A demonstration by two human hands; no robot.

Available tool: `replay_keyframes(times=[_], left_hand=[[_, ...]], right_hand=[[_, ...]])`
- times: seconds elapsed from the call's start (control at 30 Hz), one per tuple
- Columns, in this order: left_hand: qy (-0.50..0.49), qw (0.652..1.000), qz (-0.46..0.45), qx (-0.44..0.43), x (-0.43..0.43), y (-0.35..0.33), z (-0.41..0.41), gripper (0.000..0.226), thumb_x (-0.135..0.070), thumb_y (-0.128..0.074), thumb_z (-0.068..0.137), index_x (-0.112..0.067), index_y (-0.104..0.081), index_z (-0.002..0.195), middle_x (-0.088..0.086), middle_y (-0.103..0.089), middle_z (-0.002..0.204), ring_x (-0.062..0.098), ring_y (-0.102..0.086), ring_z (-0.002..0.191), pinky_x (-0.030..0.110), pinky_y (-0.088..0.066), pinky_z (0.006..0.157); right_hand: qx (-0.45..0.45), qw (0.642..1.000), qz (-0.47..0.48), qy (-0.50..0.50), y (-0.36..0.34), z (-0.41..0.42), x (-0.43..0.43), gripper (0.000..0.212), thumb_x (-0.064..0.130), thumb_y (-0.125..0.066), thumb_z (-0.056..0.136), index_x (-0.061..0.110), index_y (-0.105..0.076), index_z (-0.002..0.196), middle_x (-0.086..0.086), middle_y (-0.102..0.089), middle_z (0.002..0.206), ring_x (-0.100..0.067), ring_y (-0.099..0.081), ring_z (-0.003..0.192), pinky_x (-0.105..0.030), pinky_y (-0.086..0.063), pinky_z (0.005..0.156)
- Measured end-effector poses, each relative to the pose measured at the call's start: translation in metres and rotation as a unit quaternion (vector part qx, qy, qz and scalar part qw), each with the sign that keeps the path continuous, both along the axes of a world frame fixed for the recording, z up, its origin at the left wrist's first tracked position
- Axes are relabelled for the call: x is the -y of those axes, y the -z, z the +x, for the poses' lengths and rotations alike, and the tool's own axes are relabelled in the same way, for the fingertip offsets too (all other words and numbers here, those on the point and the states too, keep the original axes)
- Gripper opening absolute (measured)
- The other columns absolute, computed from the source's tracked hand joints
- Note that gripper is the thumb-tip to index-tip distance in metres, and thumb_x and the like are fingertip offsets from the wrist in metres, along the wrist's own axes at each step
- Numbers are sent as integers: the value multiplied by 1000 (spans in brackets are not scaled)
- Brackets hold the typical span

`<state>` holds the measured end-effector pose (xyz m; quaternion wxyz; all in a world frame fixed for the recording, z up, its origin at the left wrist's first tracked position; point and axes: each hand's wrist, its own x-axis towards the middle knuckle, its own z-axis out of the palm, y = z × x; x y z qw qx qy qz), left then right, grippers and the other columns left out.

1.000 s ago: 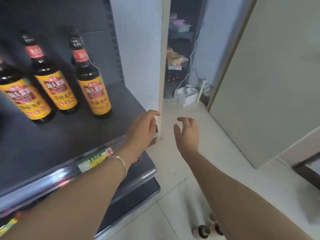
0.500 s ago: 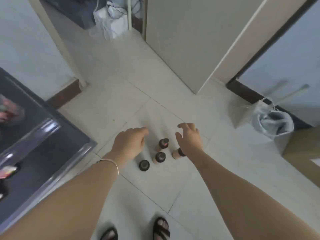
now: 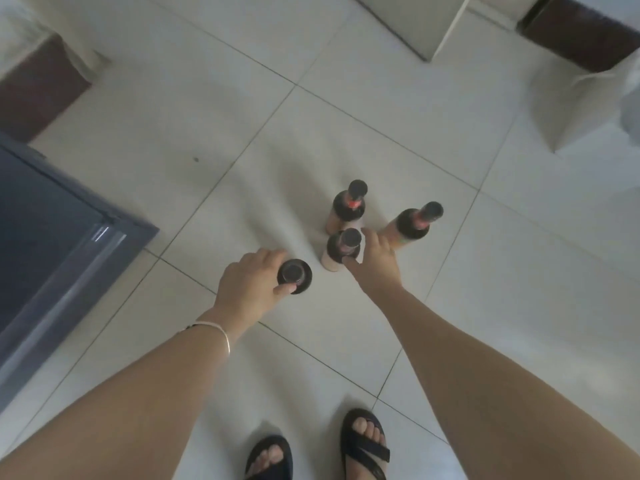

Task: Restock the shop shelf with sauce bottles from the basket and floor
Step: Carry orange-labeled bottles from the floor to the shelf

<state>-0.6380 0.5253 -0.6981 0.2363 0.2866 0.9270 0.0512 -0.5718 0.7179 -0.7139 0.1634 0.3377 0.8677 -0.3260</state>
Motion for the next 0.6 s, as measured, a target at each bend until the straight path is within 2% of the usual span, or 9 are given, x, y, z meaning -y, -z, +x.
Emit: replay_keyframes(times=[0.17,0.23,0.33,0.43,0.6], left_hand=[[-51,993,78,76,-2,52,3,63,-41,-72,70,-28,-46,126,-1,-52,127,25,-51,114,38,-44,91],[-109,976,133,136,-4,64,1,64,-34,-76,67,-32,-48,124,-5,-52,128,20,-51,116,38,-43,96],[-181,938,196,223,-9,73,-3,61,-26,-80,63,-34,-53,117,-8,-58,120,15,-55,111,35,-43,98],[-204,927,207,237,-10,69,-1,58,-20,-81,62,-28,-58,115,-5,-65,113,16,-59,108,31,-44,97],[-198,937,177,226,3,13,22,59,-14,-78,67,-22,-56,121,3,-62,120,22,-57,112,29,-43,96]], right_hand=[[-38,998,-48,33,58,-4,2,74,33,-75,72,20,-38,136,-9,-50,125,-31,-48,114,-41,-41,97],[-56,993,-86,64,70,-8,4,77,33,-78,66,23,-40,132,-5,-52,124,-28,-51,112,-42,-44,97],[-85,985,-117,95,80,-14,5,66,29,-75,62,27,-46,122,-1,-59,114,-22,-59,104,-40,-51,90],[-81,989,-101,72,71,-11,5,65,28,-73,64,26,-45,122,-2,-61,111,-24,-59,100,-40,-52,85],[-37,995,-74,49,5,15,14,62,23,-73,68,21,-43,123,-4,-58,109,-27,-58,95,-44,-53,81]])
